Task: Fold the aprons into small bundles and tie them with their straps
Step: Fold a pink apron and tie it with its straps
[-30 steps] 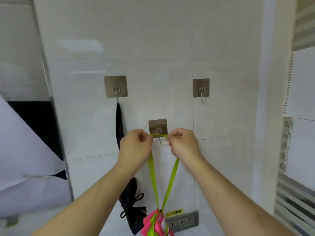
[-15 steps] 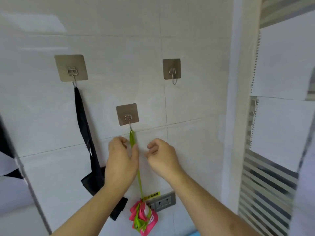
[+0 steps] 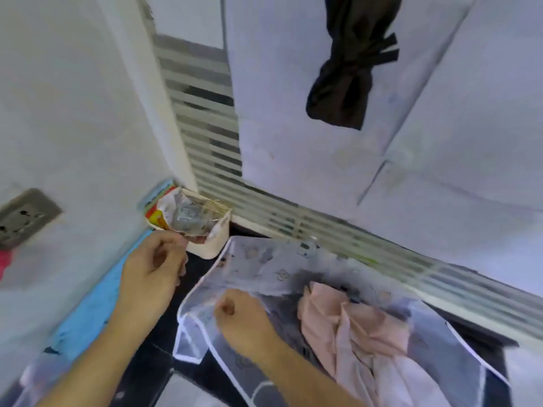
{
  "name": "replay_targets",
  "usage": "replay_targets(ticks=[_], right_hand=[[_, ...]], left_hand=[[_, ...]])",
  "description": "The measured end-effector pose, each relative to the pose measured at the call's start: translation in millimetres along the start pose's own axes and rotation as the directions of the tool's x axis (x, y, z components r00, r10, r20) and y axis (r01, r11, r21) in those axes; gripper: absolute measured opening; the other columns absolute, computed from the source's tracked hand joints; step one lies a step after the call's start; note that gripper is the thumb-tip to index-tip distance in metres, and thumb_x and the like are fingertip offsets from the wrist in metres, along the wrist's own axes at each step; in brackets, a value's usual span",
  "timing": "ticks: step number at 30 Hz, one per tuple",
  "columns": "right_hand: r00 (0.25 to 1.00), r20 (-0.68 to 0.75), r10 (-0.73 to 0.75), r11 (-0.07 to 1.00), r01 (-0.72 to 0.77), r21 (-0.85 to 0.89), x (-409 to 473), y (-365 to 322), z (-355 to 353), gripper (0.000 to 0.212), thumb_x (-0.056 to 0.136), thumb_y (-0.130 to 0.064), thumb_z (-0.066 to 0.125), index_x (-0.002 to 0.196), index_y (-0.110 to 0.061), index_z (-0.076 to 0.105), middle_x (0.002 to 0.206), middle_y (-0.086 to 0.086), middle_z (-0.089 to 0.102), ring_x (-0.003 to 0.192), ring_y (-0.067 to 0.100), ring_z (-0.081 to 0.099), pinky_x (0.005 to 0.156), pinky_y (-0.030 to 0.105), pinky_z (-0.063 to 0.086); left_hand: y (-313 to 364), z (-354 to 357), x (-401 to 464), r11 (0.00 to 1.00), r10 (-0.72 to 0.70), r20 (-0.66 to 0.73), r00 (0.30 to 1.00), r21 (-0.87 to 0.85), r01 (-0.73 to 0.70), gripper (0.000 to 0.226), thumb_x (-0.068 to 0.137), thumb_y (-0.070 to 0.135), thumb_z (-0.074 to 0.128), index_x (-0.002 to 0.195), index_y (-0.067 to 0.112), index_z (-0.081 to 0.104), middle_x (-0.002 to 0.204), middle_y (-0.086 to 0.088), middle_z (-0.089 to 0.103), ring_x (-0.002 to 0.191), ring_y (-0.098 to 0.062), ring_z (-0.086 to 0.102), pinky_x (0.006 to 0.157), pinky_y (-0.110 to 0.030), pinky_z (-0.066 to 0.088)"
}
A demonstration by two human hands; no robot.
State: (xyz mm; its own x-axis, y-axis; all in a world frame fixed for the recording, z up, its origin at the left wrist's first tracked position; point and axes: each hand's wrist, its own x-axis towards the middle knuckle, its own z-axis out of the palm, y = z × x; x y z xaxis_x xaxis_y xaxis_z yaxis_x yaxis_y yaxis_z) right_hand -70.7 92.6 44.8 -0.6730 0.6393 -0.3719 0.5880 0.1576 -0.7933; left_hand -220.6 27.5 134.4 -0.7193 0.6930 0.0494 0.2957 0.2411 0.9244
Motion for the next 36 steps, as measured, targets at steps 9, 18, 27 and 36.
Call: replay_targets(ticks=[9, 18, 27, 36], right_hand=[[0.706, -0.284, 0.649, 0.751, -0.654, 0.088, -119, 206, -52, 0.019, 0.093, -0.011, 0.050, 0.107, -0.012, 0.063, 0.096, 0.002, 0.063, 0.089, 0.022, 0.059, 0.082, 0.030, 0.049], [0.653, -0.293, 0.698, 0.716, -0.640, 0.279, -126, 235, -66, 0.039, 0.096, -0.024, 0.058, 0.135, -0.023, 0.055, 0.124, -0.001, 0.064, 0.118, 0.023, 0.060, 0.100, 0.028, 0.045], [0.730, -0.327, 0.600, 0.796, -0.587, 0.150, -22, 259, -79, 0.043, 0.088, -0.043, 0.049, 0.126, -0.026, 0.059, 0.128, 0.005, 0.067, 0.120, 0.032, 0.062, 0.102, 0.045, 0.051], [0.969, -0.237, -0.068, 0.968, 0.007, -0.250, -109, 130, -201, 0.018, 0.102, -0.014, 0.051, 0.115, -0.017, 0.064, 0.104, 0.002, 0.070, 0.089, 0.020, 0.064, 0.079, 0.041, 0.053]], left_hand=[[-12, 132, -8, 0.981, 0.028, 0.355, 0.934, -0.191, 0.043, 0.016, 0.104, 0.016, 0.059, 0.089, 0.013, 0.066, 0.067, -0.008, 0.060, 0.056, -0.016, 0.051, 0.053, -0.028, 0.044], [-26, 205, -52, 0.983, -0.060, 0.581, 0.812, -0.106, 0.148, 0.016, 0.105, 0.020, 0.057, 0.094, 0.017, 0.068, 0.070, -0.004, 0.068, 0.059, -0.018, 0.060, 0.057, -0.036, 0.050], [-50, 226, -89, 0.987, -0.162, 0.566, 0.808, 0.098, 0.129, 0.026, 0.101, 0.013, 0.061, 0.092, 0.037, 0.069, 0.080, 0.005, 0.071, 0.069, -0.013, 0.065, 0.066, -0.040, 0.056], [53, 263, -66, 0.850, 0.210, 0.867, 0.451, 0.066, -0.523, 0.076, 0.075, 0.001, 0.066, 0.130, 0.053, 0.056, 0.159, 0.026, 0.025, 0.141, 0.002, 0.030, 0.116, -0.031, 0.038]])
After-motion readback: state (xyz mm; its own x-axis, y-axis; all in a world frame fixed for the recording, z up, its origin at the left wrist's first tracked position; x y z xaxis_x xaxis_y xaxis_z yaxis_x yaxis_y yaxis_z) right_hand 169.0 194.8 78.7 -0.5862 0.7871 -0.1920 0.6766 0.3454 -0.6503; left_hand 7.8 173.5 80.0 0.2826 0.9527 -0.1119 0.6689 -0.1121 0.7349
